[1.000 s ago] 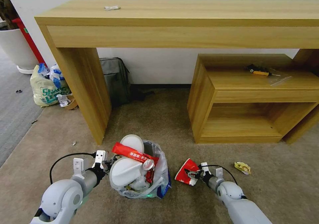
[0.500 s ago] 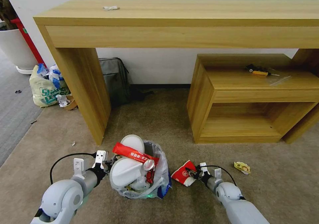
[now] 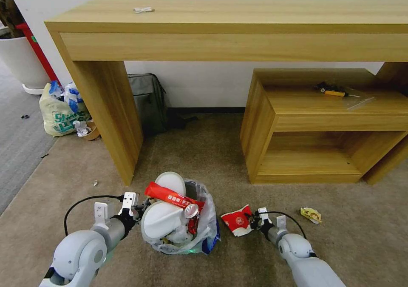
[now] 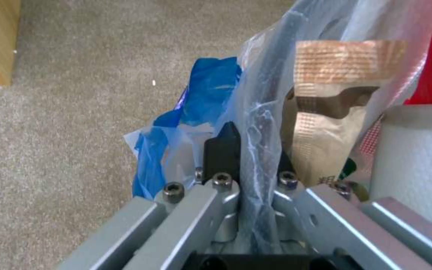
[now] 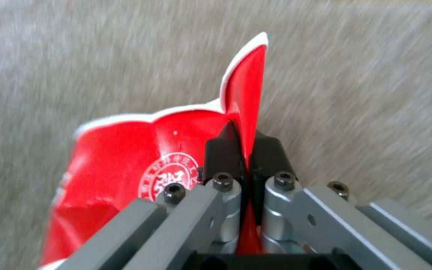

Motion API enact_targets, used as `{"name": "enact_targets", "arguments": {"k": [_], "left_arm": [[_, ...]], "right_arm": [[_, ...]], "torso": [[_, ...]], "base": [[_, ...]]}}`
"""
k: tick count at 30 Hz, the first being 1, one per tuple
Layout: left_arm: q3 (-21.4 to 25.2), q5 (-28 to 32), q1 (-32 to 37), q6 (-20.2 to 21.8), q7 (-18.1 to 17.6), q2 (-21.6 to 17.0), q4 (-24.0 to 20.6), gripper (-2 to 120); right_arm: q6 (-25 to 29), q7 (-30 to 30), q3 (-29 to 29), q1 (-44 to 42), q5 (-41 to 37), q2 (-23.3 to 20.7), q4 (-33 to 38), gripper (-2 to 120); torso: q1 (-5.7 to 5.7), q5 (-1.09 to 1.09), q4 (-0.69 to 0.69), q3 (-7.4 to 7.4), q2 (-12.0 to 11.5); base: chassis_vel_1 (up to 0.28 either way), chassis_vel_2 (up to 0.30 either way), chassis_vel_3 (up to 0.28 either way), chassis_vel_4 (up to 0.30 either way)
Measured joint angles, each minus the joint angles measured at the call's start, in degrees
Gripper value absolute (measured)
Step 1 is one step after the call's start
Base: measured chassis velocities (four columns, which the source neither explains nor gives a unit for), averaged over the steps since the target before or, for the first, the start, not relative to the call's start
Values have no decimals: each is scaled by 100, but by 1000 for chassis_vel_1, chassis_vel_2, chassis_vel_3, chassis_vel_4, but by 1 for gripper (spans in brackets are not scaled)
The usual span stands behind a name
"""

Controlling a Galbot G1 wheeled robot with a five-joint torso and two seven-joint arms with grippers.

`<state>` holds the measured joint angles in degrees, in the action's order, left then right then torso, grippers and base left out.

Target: Pick up the trash bin and place the garbage on the floor into it.

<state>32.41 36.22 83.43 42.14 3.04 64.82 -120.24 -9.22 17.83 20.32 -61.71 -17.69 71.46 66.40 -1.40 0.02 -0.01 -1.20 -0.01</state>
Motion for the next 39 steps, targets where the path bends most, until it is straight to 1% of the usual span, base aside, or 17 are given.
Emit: {"name": "enact_targets", "arguments": {"k": [8, 11, 13, 14, 17, 18, 20, 21, 24, 25, 26, 27, 28, 31, 32, 38, 39], "left_arm": [[-15, -1, -4, 0, -5, -10, -14, 0], [-22, -3, -10, 0, -8, -26, -14, 0], [-26, -3, -15, 0, -9, -29, -14, 0], [-31, -3, -23, 0, -10, -34, -12, 0], [-34, -3, -25, 0, -11, -36, -9, 0], [-40, -3, -29, 0, -15, -38, -1, 0], [-53, -3, -32, 0, -19, -38, 4, 0], [-53, -3, -32, 0, -19, -38, 4, 0], [-116, -3, -78, 0, -74, -47, 40, 0], [-116, -3, -78, 0, -74, -47, 40, 0], [-171, 6, -121, 0, -84, -75, 68, 0], [-207, 12, -153, 0, -88, -93, 90, 0], [-207, 12, -153, 0, -88, -93, 90, 0], [-325, 31, -280, 0, -115, -134, 174, 0], [-325, 31, -280, 0, -115, -134, 174, 0], [-655, 108, -562, 0, -194, -241, 280, 0], [-655, 108, -562, 0, -194, -241, 280, 0]], "right_arm": [[269, 14, 349, -120, 377, -35, 455, 0], [337, 23, 560, -216, 434, -97, 997, 0], [334, 24, 589, -233, 417, -121, 1127, 0], [315, 24, 645, -271, 360, -185, 1384, 0], [293, 24, 669, -289, 334, -216, 1498, 0], [261, 24, 697, -312, 280, -260, 1702, 0], [195, 20, 740, -332, 162, -323, 2056, 0], [195, 20, 740, -332, 162, -323, 2056, 0], [-42, -2, 797, -322, -219, -510, 3025, 0], [-42, -2, 797, -322, -219, -510, 3025, 0], [-187, 24, 790, -254, -470, -656, 3486, 0], [-248, 59, 767, -199, -586, -727, 3699, 0], [-248, 59, 767, -199, -586, -727, 3699, 0], [-455, 88, 572, 14, -967, -927, 4154, 0], [-455, 88, 572, 14, -967, -927, 4154, 0], [-704, 127, -212, 280, -1257, -1064, 4580, 0], [-704, 127, -212, 280, -1257, -1064, 4580, 0]], "torso": [[0, -1, -1, 0, 0], [0, -1, -1, 0, 0], [0, -1, -1, 0, 0], [0, -2, -1, 1, 0], [0, -2, 0, 1, 0], [0, -1, -3, 1, 0], [0, -1, -1, 1, 0], [0, -1, -1, 1, 0], [0, -2, 0, 1, 0], [0, -2, 0, 1, 0], [0, -2, -1, 1, 0], [0, -2, -2, 1, 0], [0, -2, -2, 1, 0], [0, -2, -1, 1, 0], [0, -2, -1, 1, 0], [0, -2, 0, 1, 0], [0, -2, 0, 1, 0]], "base": [[0, 0, 0, 0], [0, 0, 0, 0], [0, 0, 0, 0], [0, 0, 0, 0], [0, 0, 0, 0], [0, 0, 0, 0], [0, 0, 0, 0], [0, 0, 0, 0], [0, 0, 0, 0], [0, 0, 0, 0], [0, 0, 0, 0], [0, 0, 0, 0], [0, 0, 0, 0], [0, 0, 0, 0], [0, 0, 0, 0], [0, 0, 0, 0], [0, 0, 0, 0]]}}
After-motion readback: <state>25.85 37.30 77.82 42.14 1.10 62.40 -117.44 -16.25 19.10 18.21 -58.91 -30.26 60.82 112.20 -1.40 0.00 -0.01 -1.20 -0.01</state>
